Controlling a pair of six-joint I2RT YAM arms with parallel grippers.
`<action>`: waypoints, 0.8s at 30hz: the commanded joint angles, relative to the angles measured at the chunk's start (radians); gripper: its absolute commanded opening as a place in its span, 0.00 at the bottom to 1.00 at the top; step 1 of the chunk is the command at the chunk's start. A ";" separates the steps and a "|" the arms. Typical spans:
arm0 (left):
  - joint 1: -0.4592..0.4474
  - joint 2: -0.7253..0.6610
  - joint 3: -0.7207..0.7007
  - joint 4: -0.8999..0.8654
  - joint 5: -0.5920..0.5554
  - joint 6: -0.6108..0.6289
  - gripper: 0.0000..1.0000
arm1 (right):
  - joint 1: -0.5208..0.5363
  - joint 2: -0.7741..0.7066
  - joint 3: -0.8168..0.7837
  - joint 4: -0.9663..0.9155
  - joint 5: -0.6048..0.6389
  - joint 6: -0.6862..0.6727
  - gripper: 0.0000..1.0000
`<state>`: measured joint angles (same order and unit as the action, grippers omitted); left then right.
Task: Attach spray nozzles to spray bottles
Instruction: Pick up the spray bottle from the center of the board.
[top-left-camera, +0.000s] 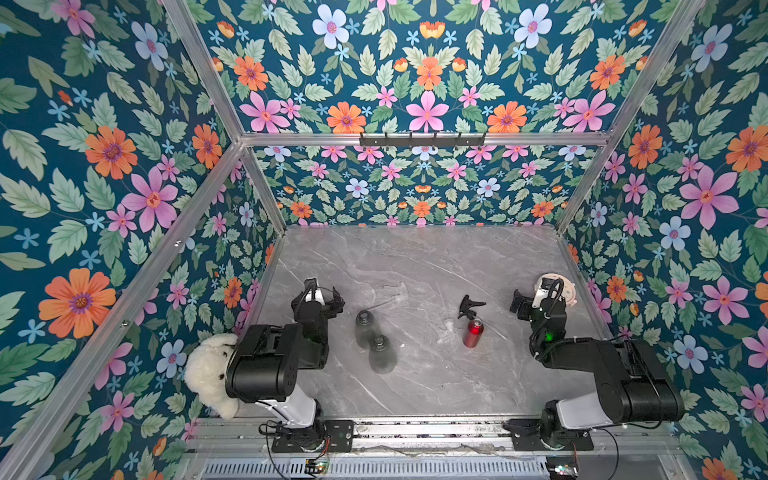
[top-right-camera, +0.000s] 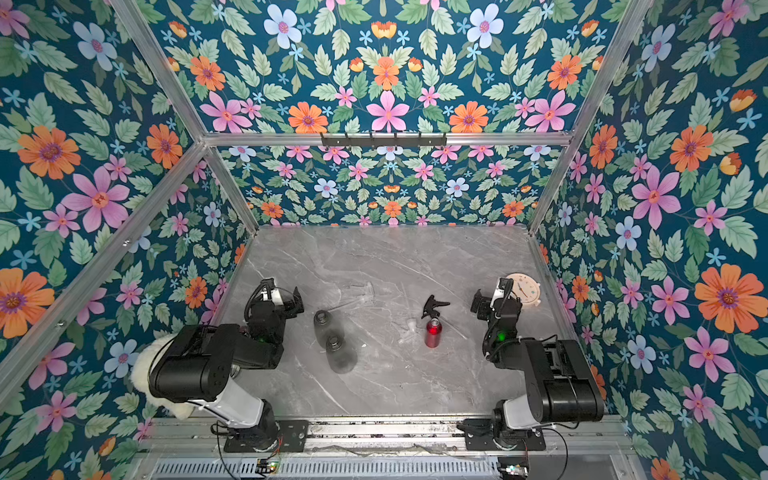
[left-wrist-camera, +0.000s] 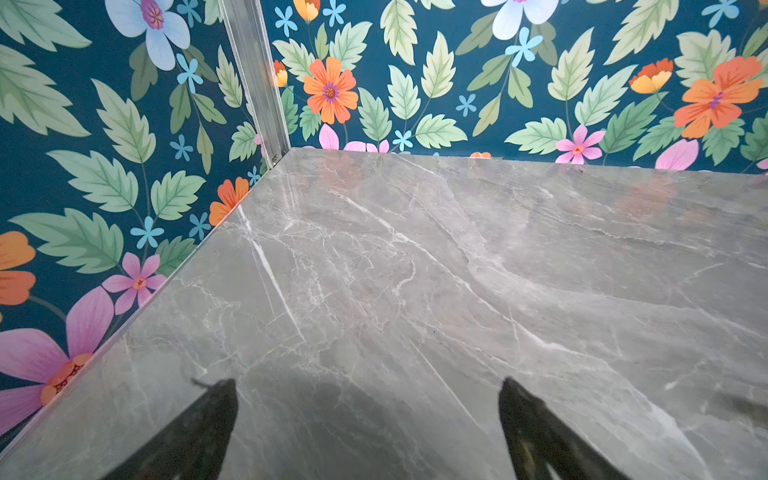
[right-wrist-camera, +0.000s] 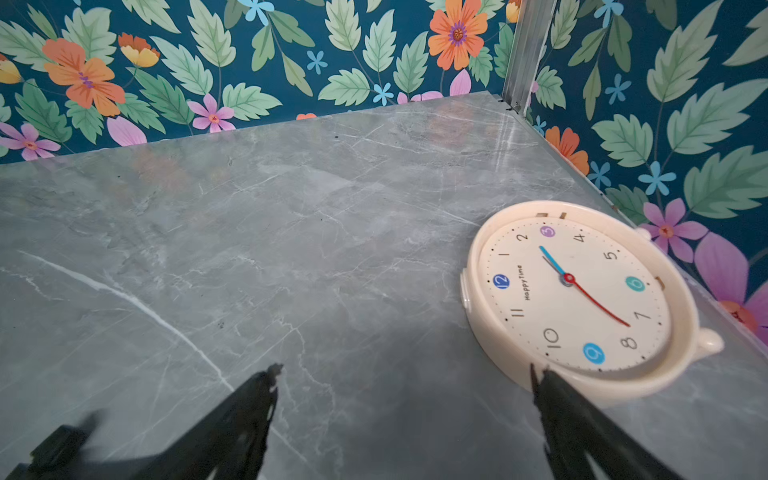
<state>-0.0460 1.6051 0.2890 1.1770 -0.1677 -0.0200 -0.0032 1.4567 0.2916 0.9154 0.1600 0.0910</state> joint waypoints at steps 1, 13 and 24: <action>0.003 -0.001 0.001 0.039 0.001 0.013 1.00 | 0.002 0.001 0.002 0.036 0.010 -0.011 0.99; 0.003 -0.002 -0.001 0.043 0.002 0.014 1.00 | 0.002 0.001 0.003 0.035 0.006 -0.011 0.99; 0.008 -0.001 0.004 0.032 0.014 0.010 1.00 | 0.000 -0.001 0.006 0.027 0.000 -0.007 0.99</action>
<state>-0.0410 1.6051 0.2890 1.1770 -0.1604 -0.0204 -0.0029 1.4567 0.2928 0.9150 0.1600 0.0914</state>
